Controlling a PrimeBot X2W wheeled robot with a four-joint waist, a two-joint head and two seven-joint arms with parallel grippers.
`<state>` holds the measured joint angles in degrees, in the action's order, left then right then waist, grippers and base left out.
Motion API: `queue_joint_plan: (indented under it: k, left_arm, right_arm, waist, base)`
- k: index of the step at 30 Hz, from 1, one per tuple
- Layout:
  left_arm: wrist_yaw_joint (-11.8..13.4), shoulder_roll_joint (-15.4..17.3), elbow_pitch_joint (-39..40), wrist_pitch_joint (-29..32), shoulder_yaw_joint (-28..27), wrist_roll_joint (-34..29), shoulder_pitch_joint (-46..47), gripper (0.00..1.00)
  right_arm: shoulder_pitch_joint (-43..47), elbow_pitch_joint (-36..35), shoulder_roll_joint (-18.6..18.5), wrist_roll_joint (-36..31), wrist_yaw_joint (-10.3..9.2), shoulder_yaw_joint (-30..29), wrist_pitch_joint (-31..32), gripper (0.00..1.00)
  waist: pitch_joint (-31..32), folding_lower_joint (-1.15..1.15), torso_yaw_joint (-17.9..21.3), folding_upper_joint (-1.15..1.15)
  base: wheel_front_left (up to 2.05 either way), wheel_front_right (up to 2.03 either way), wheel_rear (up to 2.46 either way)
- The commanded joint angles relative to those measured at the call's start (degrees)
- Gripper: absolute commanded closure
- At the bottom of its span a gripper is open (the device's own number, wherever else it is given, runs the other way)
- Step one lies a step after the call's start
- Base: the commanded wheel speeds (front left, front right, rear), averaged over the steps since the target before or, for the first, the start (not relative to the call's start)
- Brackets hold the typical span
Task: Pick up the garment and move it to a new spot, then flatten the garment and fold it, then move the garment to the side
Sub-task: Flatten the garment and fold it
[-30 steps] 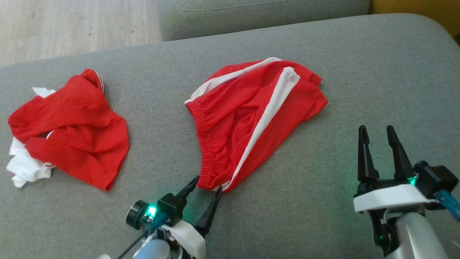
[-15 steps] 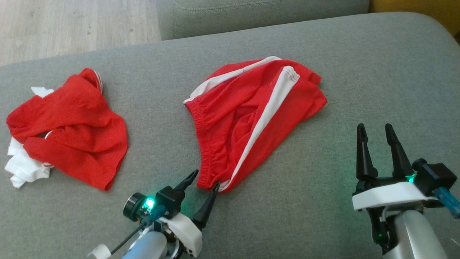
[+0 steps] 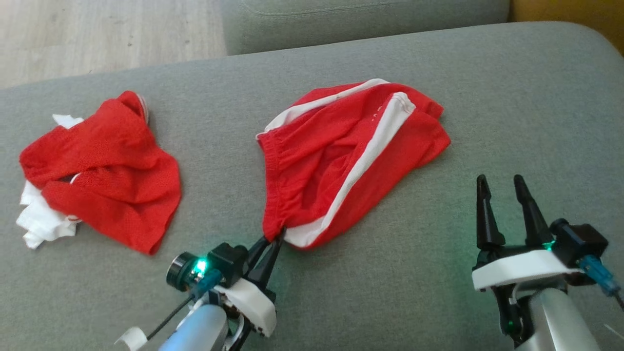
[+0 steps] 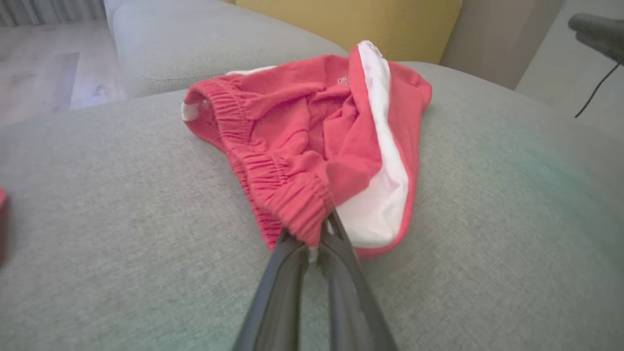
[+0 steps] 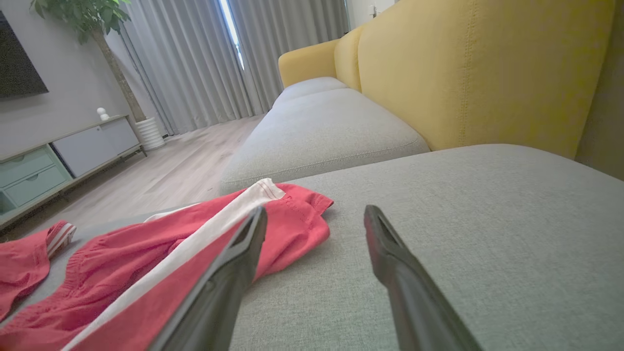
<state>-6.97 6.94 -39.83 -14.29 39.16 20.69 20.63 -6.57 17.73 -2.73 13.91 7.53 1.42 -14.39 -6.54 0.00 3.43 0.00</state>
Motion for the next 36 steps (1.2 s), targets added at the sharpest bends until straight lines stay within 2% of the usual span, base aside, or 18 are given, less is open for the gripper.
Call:
queue_joint_plan:
  k: [1, 5, 12, 17, 22, 25, 30, 36]
  left_arm:
    - [0.76, 1.15, 2.17, -0.70, -2.56, 0.40, 1.57, 1.00]
    - [2.12, 0.97, 4.85, -0.70, -4.60, 0.82, 0.82, 1.00]
    - [5.21, 0.48, 8.40, -0.71, -7.83, 0.30, -0.03, 1.00]
    - [4.85, 0.29, 8.30, -0.71, -7.64, -0.56, 0.27, 1.00]
    - [4.15, -0.67, 7.85, -0.71, -6.70, -1.45, 1.30, 1.00]
    - [3.58, -1.79, 7.41, -0.71, -5.60, -2.03, 2.46, 1.00]
    - [2.88, -2.80, 6.84, -0.71, -4.30, -2.40, 3.56, 1.00]
    - [2.44, -3.34, 6.43, -0.71, -3.52, -2.69, 3.94, 1.00]
  right_arm:
    - [-2.89, -1.18, -0.15, -0.70, -0.04, 1.66, -0.61, 0.00]
    - [-4.62, 1.93, -0.15, -2.45, -0.04, 2.21, -0.23, 0.00]
    - [-9.90, 7.48, -0.15, -4.80, -0.04, 1.57, 4.26, 0.00]
    - [-15.41, 9.49, -1.07, -3.36, -0.04, 2.86, 9.23, 0.00]
    - [-23.23, 14.23, -4.69, -2.50, -0.04, 6.68, 15.92, 0.00]
    - [-28.99, 19.16, -8.40, -0.97, -0.04, 11.25, 19.38, 0.00]
    - [-34.02, 24.78, -12.84, 1.49, -0.04, 18.65, 20.65, 0.00]
    - [-37.87, 30.30, -16.03, 6.67, -0.04, 25.41, 21.47, 0.00]
  waist:
    - [0.16, 0.00, -0.53, 0.00]
    - [0.39, 0.00, -1.84, 0.00]
    - [0.08, 0.00, -4.11, 0.00]
    - [-0.95, 0.00, -5.21, 0.00]
    - [-2.27, 0.00, -6.84, 0.00]
    - [-3.59, 0.00, -8.66, 0.00]
    - [-4.73, 0.00, -10.59, 0.00]
    - [-5.53, 0.00, -11.84, 0.00]
  base:
    - [0.00, 0.00, 0.00]
    - [0.00, 0.00, 0.00]
    - [0.00, 0.00, 0.00]
    - [0.00, 0.00, 0.00]
    - [0.00, 0.00, 0.00]
    - [0.00, 0.00, 0.00]
    - [0.00, 0.00, 0.00]
    - [0.00, 0.00, 0.00]
